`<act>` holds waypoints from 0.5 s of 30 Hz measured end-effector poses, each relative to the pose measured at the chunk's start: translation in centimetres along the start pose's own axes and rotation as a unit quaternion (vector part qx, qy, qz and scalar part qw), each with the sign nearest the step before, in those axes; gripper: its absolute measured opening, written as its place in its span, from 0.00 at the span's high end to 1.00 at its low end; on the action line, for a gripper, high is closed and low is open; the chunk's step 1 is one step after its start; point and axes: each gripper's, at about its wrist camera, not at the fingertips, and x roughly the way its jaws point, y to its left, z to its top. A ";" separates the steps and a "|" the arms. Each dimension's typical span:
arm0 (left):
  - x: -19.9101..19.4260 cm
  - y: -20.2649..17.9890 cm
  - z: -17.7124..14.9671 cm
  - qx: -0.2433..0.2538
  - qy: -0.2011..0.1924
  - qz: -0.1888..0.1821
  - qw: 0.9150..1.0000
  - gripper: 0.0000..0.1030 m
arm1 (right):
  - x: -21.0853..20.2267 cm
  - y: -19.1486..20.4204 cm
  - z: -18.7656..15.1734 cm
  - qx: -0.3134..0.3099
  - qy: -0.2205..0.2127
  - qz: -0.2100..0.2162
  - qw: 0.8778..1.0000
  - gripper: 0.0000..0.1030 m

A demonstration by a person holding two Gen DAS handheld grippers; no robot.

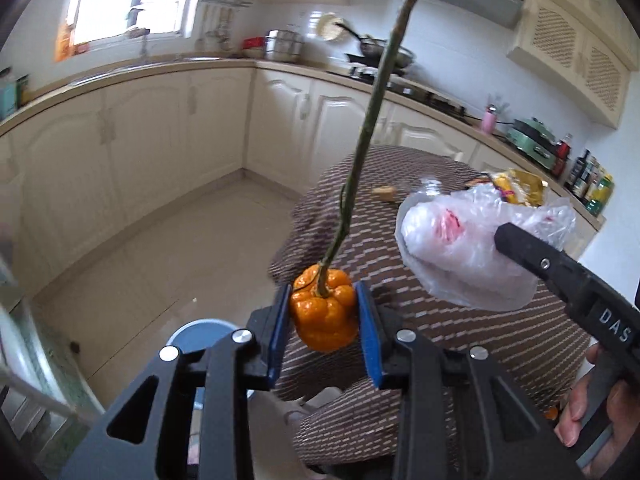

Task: Collect trash
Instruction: 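Carry both items over the blue bucket and open the left gripper to drop the pepper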

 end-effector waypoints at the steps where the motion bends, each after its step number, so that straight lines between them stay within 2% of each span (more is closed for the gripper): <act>1: -0.3 1.6 -0.6 -0.011 0.002 0.012 1.000 0.70 | 0.9 1.3 -0.2 -0.009 0.005 0.011 1.000 0.56; 7: 0.3 8.2 -2.7 -0.056 0.021 0.051 0.997 0.70 | 7.3 7.6 -2.1 -0.060 0.050 0.051 0.996 0.56; 15: 6.1 15.1 -5.7 -0.111 0.076 0.057 0.989 0.70 | 17.1 10.6 -6.4 -0.095 0.120 0.035 0.988 0.56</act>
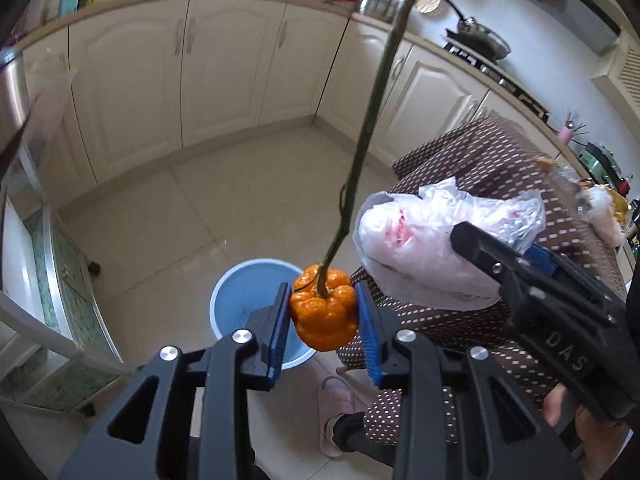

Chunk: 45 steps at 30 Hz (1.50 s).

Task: Collect trash
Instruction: 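Carry both items over the blue bucket and open the left gripper to drop the pepper, then open the right gripper to drop the white bag into the bucket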

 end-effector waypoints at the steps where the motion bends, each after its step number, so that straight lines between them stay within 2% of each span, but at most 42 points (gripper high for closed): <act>1: 1.4 0.8 -0.1 -0.005 0.011 0.001 1.000 0.70 | 1.5 -0.1 -0.3 -0.002 0.011 -0.002 1.000 0.56; 8: 9.6 4.2 0.6 -0.019 0.068 0.013 0.997 0.70 | 10.4 -1.5 -1.9 -0.007 0.073 -0.030 0.997 0.56; 14: 15.4 6.1 2.3 -0.035 0.099 0.019 0.994 0.69 | 15.6 -3.6 -2.2 0.010 0.103 -0.048 0.993 0.56; 17: 17.1 5.8 3.0 -0.037 0.103 0.030 0.994 0.61 | 17.3 -4.2 -2.0 0.014 0.111 -0.050 0.992 0.56; 19: 17.8 6.0 3.1 -0.045 0.106 0.041 0.992 0.47 | 18.3 -4.4 -2.0 0.012 0.116 -0.052 0.992 0.56; 21: 17.9 6.3 3.1 -0.052 0.102 0.043 0.992 0.42 | 19.0 -4.0 -2.3 0.011 0.121 -0.050 0.991 0.56; 33: 16.0 8.1 1.2 -0.062 0.112 0.070 0.989 0.41 | 21.2 0.2 -2.5 -0.011 0.134 -0.035 0.990 0.55; 41: 13.3 8.8 1.9 -0.071 0.086 0.078 0.991 0.40 | 20.7 1.5 -1.2 -0.018 0.117 -0.029 0.993 0.51; 43: 12.6 8.8 2.3 -0.071 0.078 0.082 0.991 0.40 | 20.1 1.2 -0.7 -0.014 0.108 -0.025 0.994 0.48; 45: 11.8 8.7 2.6 -0.069 0.072 0.088 0.991 0.40 | 19.6 1.0 -0.1 -0.006 0.099 -0.024 0.995 0.33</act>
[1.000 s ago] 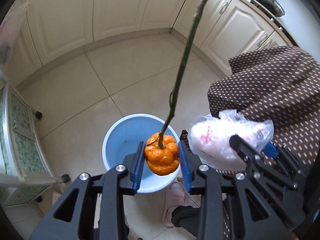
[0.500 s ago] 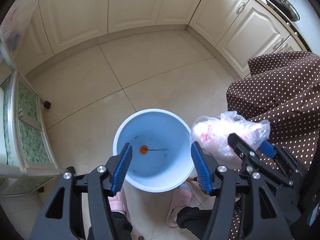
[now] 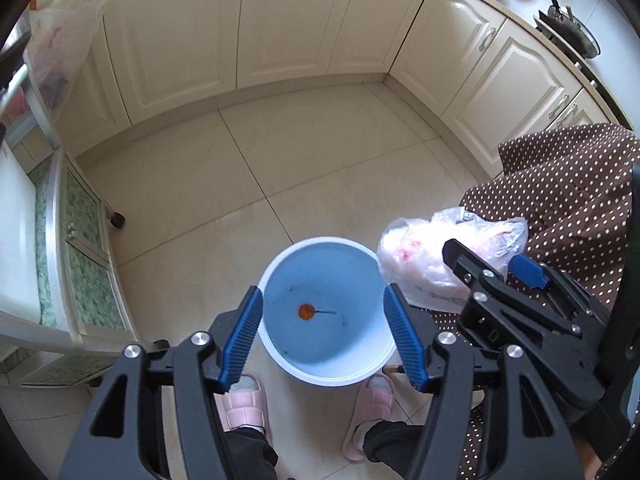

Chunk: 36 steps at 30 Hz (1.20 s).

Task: Collect trash
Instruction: 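Open the right gripper to drop the white bag into the bucket, then move both open grippers back over the table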

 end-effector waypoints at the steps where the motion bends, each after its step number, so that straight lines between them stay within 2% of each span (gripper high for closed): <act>1: -0.7 -0.1 0.2 0.000 -0.006 0.006 1.000 0.39 | -0.4 -0.1 0.2 0.004 -0.005 -0.003 1.000 0.29; 7: -4.3 -1.0 0.6 0.013 -0.035 0.008 0.999 0.39 | -3.6 -0.8 1.1 0.014 -0.030 -0.003 0.999 0.28; 10: -6.6 -1.7 0.5 0.016 -0.050 0.001 0.999 0.39 | -6.5 -1.4 1.3 0.013 -0.051 -0.004 0.999 0.27; 12: -8.8 -2.6 0.4 0.022 -0.068 -0.006 0.997 0.39 | -9.7 -1.8 1.3 0.008 -0.078 -0.010 0.997 0.22; 17: -14.2 -5.6 -0.3 0.044 -0.116 -0.029 0.992 0.35 | -18.3 -3.2 0.7 0.007 -0.147 -0.032 0.989 0.18; 20: -17.9 -8.4 -1.2 0.065 -0.150 -0.048 0.985 0.34 | -24.2 -5.2 -0.7 0.016 -0.196 -0.059 0.979 0.09; 24: -22.0 -12.8 -2.6 0.105 -0.183 -0.078 0.974 0.30 | -31.5 -8.3 -3.5 0.035 -0.252 -0.104 0.962 0.07; 27: -24.7 -16.8 -4.1 0.144 -0.205 -0.105 0.962 0.28 | -35.6 -11.0 -5.7 0.053 -0.280 -0.141 0.948 0.07; 31: -26.0 -21.6 -5.8 0.184 -0.205 -0.135 0.952 0.27 | -39.2 -15.4 -8.4 0.088 -0.273 -0.174 0.942 0.07; 36: -26.1 -27.5 -8.0 0.236 -0.188 -0.169 0.938 0.27 | -41.4 -21.0 -11.6 0.139 -0.260 -0.196 0.935 0.07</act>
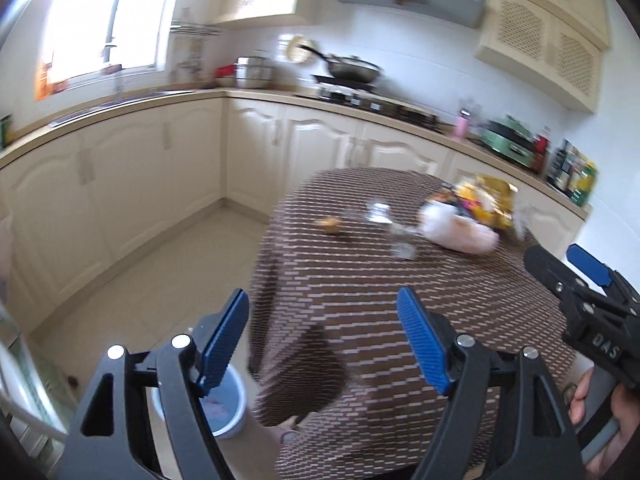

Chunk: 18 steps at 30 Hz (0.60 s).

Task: Collect trash
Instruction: 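Move both open grippers back over the table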

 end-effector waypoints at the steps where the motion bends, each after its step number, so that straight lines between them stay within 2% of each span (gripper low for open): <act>1: 0.2 -1.1 -0.1 0.007 0.003 -0.005 1.000 0.27 | -0.2 -0.6 -0.3 0.003 -0.001 -0.006 1.000 0.07; 4: 2.1 -3.4 -0.2 0.027 0.018 -0.017 0.999 0.27 | 0.2 -2.6 -0.8 0.006 0.011 -0.028 1.000 0.07; 8: 4.7 -5.3 0.1 0.031 0.036 -0.029 0.998 0.27 | 1.7 -4.7 -1.1 0.013 0.026 -0.045 0.999 0.07; 18: 12.6 -7.4 3.6 0.023 0.071 -0.036 0.997 0.27 | 7.0 -7.7 0.3 0.046 0.067 -0.042 0.996 0.07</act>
